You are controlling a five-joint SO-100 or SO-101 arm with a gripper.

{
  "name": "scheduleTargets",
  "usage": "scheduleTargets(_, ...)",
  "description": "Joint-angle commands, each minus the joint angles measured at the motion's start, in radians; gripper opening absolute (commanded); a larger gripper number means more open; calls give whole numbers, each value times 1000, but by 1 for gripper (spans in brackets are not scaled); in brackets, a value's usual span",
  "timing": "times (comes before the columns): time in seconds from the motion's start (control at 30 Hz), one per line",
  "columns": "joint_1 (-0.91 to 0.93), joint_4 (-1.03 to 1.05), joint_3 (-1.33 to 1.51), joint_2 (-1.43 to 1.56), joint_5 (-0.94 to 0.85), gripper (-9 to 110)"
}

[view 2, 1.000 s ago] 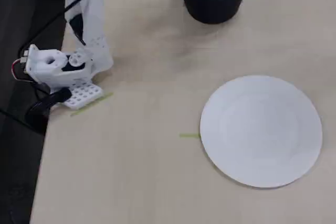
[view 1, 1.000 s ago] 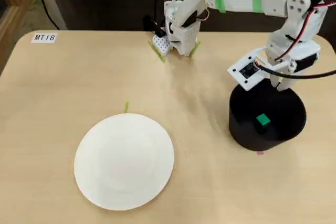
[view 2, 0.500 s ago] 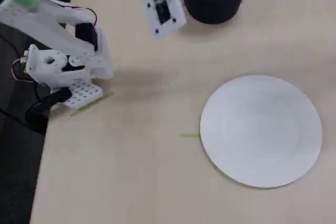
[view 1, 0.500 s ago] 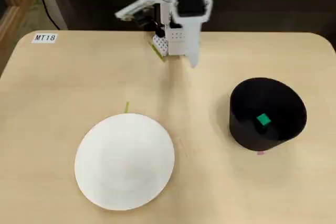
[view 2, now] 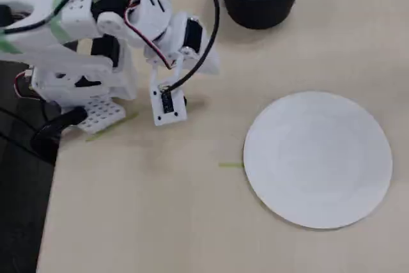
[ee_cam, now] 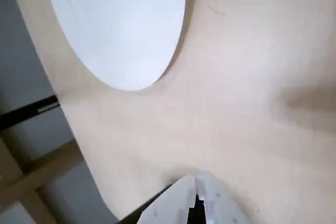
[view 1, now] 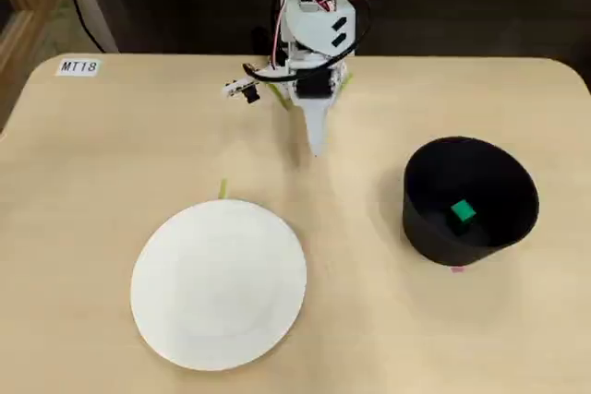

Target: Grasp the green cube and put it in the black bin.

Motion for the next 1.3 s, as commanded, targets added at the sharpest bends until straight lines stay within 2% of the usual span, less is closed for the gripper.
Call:
scheduleTargets(0.0, 31, 64, 72, 179, -3, 0)
scheduleTargets(0.07, 44, 118, 106, 267, -14, 0)
scheduleTargets(0.5, 43, 124, 167, 267, -75, 0)
scheduleTargets(0.6, 46, 124, 167, 267, -75, 4)
scheduleTargets(0.7, 46, 121, 167, 267, -75, 0)
scheduleTargets(1.27, 37, 120, 167, 267, -86, 0)
